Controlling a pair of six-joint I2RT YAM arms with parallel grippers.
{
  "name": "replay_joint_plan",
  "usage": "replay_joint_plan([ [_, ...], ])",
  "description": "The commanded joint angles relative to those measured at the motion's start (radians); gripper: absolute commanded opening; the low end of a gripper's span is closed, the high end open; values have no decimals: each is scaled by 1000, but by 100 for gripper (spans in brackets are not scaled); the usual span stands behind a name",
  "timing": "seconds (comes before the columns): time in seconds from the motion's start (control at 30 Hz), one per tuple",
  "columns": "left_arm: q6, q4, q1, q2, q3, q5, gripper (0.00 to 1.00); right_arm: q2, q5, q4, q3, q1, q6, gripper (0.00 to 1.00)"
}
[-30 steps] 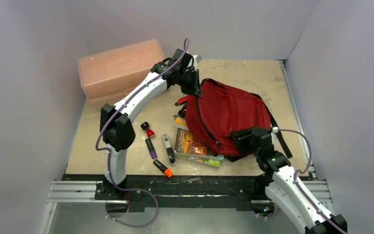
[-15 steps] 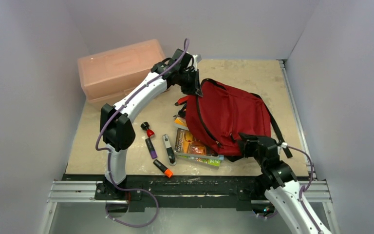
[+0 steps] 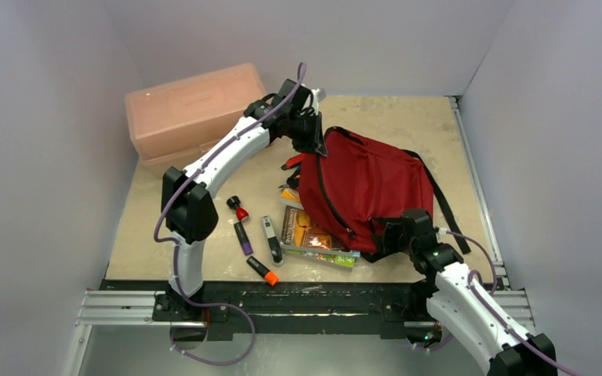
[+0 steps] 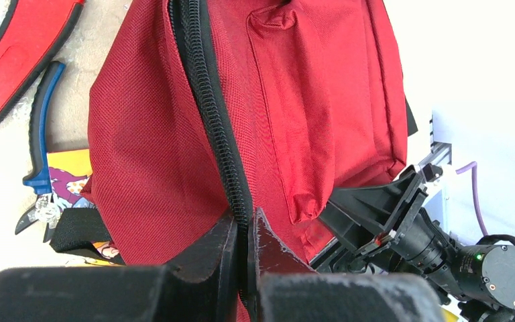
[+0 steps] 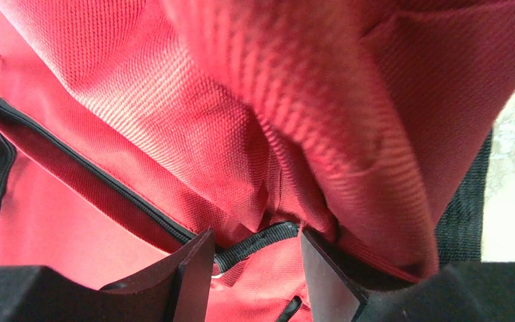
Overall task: Pack the student bag
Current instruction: Unzip the student bag at the center of the board.
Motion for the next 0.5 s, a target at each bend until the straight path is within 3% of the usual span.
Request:
replay_joint_plan([
  [0.0,3,31,-3,-47,26,25,0,63,-53,27,48,2,31,54],
  [0.2,3,30,-17,-42,26,24,0,92,-31,64,56,2,84,39],
  [0.4,28,11,-20,-46,26,-3,0,42,62,16,80,2,14,6],
  [0.47,48,2,-20,-49,28,-19,0,38,87,0,97,2,-50,0],
])
